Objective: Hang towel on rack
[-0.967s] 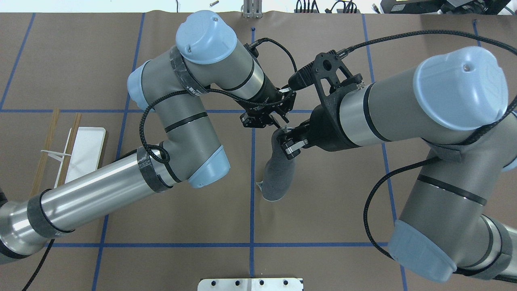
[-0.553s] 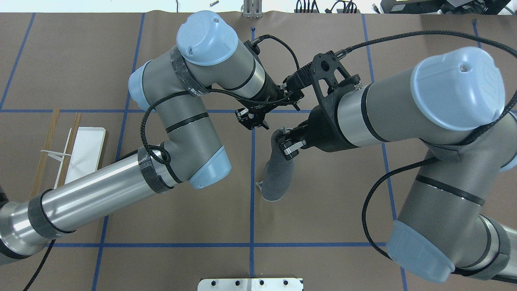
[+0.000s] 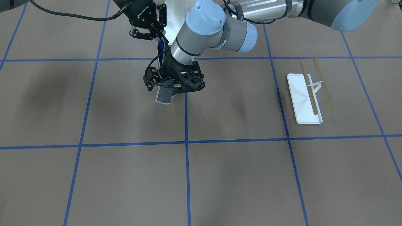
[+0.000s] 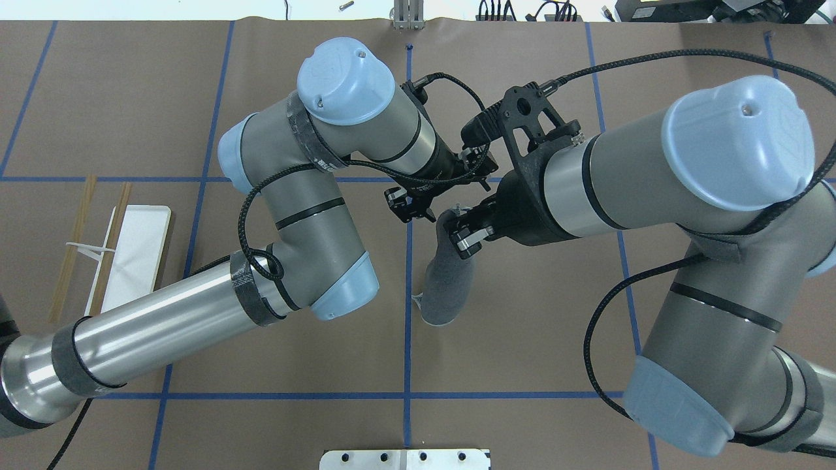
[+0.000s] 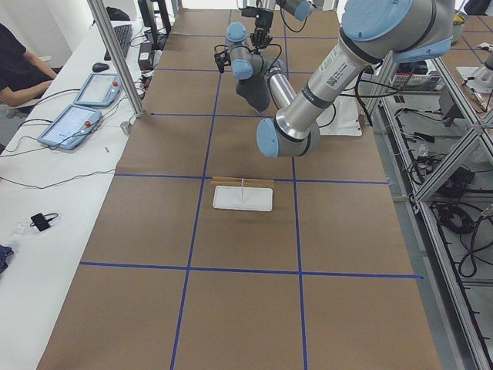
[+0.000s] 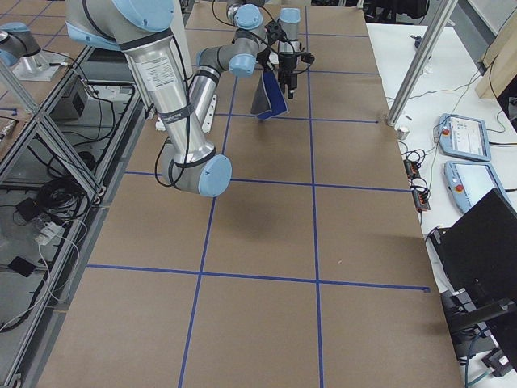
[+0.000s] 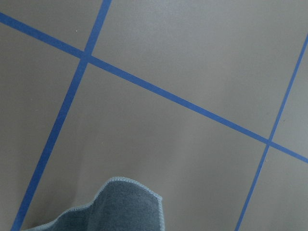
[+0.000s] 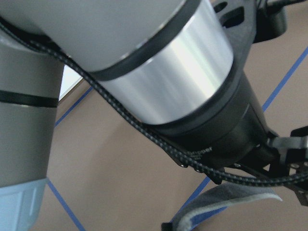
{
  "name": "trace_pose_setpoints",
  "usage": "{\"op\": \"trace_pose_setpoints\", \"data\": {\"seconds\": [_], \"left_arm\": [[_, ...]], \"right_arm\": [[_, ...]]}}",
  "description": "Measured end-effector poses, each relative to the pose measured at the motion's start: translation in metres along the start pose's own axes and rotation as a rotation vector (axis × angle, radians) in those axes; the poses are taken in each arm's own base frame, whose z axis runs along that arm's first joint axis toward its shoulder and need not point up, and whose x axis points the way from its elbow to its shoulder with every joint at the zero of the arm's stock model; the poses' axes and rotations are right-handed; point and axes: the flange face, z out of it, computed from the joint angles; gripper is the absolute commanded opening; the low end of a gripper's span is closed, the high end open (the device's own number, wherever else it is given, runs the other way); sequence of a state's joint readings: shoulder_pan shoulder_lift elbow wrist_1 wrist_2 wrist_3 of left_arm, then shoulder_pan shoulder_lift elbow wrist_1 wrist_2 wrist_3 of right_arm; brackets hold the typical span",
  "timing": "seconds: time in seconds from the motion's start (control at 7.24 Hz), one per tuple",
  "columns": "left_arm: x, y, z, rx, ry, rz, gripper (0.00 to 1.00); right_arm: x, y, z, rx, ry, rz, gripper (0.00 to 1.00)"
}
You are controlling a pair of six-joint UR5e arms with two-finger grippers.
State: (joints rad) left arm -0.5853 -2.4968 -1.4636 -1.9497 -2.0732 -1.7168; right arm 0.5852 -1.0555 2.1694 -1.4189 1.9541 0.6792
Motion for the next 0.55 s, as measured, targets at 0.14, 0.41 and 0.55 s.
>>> {"op": "trace_pose_setpoints", "data": {"seconds": [0.14,0.41,0.55], "left_arm": [[-0.0018,0.0047,0.0059,0.001,-0.005,0.002,0.92],[-0.0043,0.0066,0.0095,0.002,-0.009,0.002,0.29],[-0.0053,0.0066,0.0099,0.002,-0.011,-0.002,0.00]], "right_arm": [[-0.0002,0.0000,-0.0004,0.001,-0.001,-0.001,0.00],[-0.0001,-0.0002,-0.0007,0.002,0.000,-0.001,0.00],[0.0000,-0.0002,-0.0007,0.002,0.000,-0.001,0.00]]}}
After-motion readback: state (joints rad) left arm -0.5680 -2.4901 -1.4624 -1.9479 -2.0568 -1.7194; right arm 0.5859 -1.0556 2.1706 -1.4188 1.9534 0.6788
